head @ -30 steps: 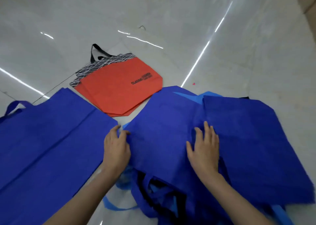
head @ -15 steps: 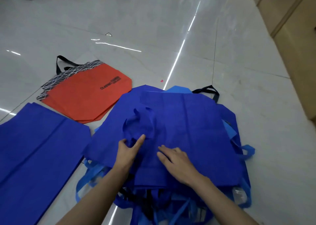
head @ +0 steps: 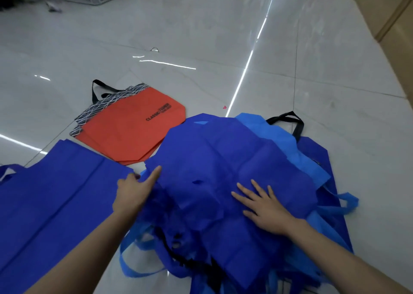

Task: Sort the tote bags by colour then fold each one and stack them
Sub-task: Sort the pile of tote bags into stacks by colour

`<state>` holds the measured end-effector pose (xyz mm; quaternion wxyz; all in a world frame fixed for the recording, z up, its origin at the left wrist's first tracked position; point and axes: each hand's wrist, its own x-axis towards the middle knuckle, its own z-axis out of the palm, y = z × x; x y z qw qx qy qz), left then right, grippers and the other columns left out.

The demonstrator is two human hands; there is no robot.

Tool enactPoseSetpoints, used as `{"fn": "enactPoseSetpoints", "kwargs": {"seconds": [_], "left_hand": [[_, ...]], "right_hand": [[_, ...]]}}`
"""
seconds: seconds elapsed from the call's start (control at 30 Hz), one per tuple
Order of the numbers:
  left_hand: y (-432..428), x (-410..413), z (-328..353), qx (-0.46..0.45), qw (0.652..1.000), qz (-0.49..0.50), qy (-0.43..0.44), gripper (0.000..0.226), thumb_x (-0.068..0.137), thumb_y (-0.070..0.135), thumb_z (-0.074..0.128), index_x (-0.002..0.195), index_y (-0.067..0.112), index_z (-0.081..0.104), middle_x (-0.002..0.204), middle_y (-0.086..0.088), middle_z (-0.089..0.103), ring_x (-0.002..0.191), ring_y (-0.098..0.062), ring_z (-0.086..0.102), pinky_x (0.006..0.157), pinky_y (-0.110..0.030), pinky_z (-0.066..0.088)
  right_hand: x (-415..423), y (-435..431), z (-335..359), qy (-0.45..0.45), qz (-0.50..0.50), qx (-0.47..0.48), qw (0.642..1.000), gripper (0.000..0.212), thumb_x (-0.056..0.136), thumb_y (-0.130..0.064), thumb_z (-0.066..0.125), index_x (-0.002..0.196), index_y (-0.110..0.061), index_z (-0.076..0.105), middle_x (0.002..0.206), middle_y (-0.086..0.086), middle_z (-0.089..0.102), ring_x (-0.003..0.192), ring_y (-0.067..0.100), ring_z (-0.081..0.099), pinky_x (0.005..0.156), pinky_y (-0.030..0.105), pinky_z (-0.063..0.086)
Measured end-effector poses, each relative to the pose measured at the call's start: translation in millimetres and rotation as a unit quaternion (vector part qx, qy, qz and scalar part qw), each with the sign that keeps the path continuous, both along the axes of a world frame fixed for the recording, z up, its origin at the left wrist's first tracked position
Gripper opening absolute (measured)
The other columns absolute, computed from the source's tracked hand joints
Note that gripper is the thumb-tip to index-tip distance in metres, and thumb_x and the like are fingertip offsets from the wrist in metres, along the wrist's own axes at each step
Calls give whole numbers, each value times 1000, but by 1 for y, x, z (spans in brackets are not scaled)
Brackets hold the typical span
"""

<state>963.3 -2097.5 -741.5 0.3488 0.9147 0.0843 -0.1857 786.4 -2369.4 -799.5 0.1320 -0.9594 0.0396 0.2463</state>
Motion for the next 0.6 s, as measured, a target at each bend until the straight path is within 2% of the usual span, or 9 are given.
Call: {"fn": "enactPoseSetpoints", "kwargs": {"seconds": [0.03,0.07,0.17,0.23,0.33,0.43,0.47,0.53,0.6], "left_hand": [[1,8,-3,-20,999,26,-22,73,74,69,59,110,6,55,112,-17,50,99,-32,51,78,-38,40],[1,13,-8,-53,998,41,-16,67,78,62,61,110,4,53,110,-16,49,98,-32,50,78,-38,40],[-1,21,-28,-106,991,74,40,56,79,58,65,68,12,35,71,-3,35,66,-20,36,54,-32,25],[2,25,-38,-52,995,69,41,58,80,61,59,63,13,30,66,-3,33,60,-19,33,52,-33,23],[7,30,-42,18,999,27,32,58,76,64,60,68,9,45,70,-6,49,64,-22,46,54,-33,31],[8,28,-42,-7,999,-49,-9,33,84,42,65,89,10,56,88,-5,59,82,-26,56,65,-34,39],[9,25,-42,-13,996,-84,-41,23,87,33,63,88,12,55,89,-5,57,85,-27,56,67,-35,39],[17,19,-41,-22,982,-149,-111,6,91,17,57,88,12,54,88,-3,54,88,-27,55,70,-32,36],[30,16,-37,-55,970,-196,-136,15,93,7,52,102,14,62,92,3,59,90,-20,57,75,-28,38]], "right_hand": [[3,-6,2,3,36,-4,999,56,102,-34,28,143,-49,-7,147,-27,-22,137,11,-27,114,50,-12],[7,-12,5,9,67,-7,998,59,102,-28,30,143,-51,-6,146,-29,-21,134,8,-28,113,47,-14],[19,-22,12,24,113,-3,993,71,98,-9,30,143,-54,-1,149,-31,-16,133,5,-29,109,40,-19],[25,-26,12,25,125,4,992,83,89,3,31,144,-54,4,150,-32,-14,135,4,-28,109,38,-19],[25,-24,9,11,136,27,990,92,75,12,31,144,-47,18,151,-32,-10,137,1,-23,110,37,-17],[26,-12,7,-50,55,88,993,73,79,10,32,135,-36,39,151,-30,16,141,-2,-2,115,31,-8],[31,-7,8,-93,9,109,990,60,83,7,35,129,-29,47,145,-24,34,140,1,16,118,30,3],[47,3,15,-190,-62,124,972,34,91,-2,43,116,-19,58,122,-8,59,118,13,48,108,35,31],[70,14,30,-250,-113,141,951,24,94,-11,49,116,-15,59,116,-3,61,110,18,51,101,34,37]]}}
